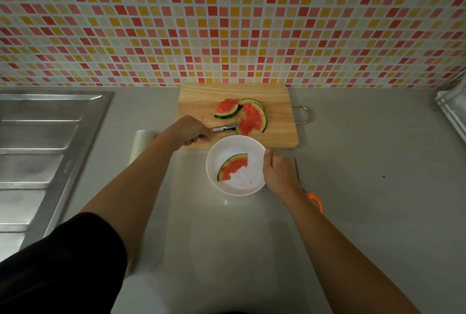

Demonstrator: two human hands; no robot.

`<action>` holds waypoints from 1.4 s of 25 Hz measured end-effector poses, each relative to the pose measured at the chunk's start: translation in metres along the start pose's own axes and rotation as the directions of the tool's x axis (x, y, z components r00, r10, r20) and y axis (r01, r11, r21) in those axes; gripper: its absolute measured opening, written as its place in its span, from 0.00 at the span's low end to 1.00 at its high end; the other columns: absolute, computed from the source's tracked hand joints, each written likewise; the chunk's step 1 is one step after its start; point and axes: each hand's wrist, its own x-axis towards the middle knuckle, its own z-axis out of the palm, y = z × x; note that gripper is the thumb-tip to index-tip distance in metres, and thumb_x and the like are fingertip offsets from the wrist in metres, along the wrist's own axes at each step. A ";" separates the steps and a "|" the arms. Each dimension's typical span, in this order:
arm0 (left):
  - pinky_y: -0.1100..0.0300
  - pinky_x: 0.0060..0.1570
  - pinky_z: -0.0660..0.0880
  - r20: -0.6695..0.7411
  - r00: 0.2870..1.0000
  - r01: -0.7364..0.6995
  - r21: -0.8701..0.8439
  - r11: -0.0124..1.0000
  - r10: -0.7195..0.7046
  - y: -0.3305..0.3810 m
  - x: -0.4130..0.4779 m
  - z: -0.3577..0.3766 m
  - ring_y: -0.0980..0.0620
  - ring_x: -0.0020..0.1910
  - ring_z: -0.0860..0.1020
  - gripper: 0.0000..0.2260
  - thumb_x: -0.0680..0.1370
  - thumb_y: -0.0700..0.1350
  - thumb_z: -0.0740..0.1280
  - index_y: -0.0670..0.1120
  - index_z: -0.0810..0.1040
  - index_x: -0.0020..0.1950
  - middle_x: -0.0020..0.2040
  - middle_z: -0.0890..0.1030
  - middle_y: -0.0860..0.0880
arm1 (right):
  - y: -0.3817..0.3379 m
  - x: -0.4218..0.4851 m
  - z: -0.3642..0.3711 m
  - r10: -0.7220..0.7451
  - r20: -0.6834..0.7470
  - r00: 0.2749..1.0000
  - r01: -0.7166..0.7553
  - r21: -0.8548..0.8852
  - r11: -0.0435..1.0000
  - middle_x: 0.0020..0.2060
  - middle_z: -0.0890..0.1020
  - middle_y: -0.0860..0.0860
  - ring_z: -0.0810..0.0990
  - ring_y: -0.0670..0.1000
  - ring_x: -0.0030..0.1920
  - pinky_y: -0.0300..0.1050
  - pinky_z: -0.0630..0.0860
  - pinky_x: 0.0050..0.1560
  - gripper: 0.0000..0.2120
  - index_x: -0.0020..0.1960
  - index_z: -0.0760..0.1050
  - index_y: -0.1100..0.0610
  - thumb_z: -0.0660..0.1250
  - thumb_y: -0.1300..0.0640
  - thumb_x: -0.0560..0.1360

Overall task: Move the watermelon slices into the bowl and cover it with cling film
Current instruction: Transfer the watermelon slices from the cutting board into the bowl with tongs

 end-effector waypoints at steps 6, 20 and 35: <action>0.62 0.26 0.60 -0.133 0.989 -0.074 -0.090 0.993 0.062 -0.005 -0.004 0.004 0.52 0.28 0.63 0.06 0.71 0.43 0.71 0.42 0.78 0.37 0.37 0.77 0.44 | -0.002 -0.002 -0.002 0.016 0.018 1.000 -0.016 0.021 1.000 0.37 0.81 0.63 0.79 0.61 0.41 0.48 0.73 0.41 0.26 0.41 0.76 0.67 0.47 0.52 0.81; 0.63 0.44 0.67 0.062 0.936 -0.342 0.401 0.850 0.347 -0.010 -0.060 -0.028 0.57 0.43 0.74 0.04 0.73 0.46 0.70 0.54 0.84 0.42 0.44 0.82 0.55 | -0.005 -0.004 -0.002 0.049 0.008 0.999 -0.050 0.044 0.998 0.38 0.81 0.64 0.79 0.62 0.43 0.47 0.69 0.42 0.26 0.37 0.75 0.66 0.47 0.52 0.81; 0.61 0.37 0.64 -0.339 0.743 -0.351 0.536 0.768 0.577 0.000 -0.033 -0.025 0.52 0.35 0.73 0.09 0.76 0.48 0.66 0.48 0.83 0.52 0.37 0.78 0.51 | -0.001 0.000 0.001 0.040 -0.010 0.999 -0.040 0.010 0.999 0.29 0.77 0.58 0.76 0.58 0.33 0.43 0.66 0.35 0.27 0.33 0.74 0.65 0.49 0.52 0.81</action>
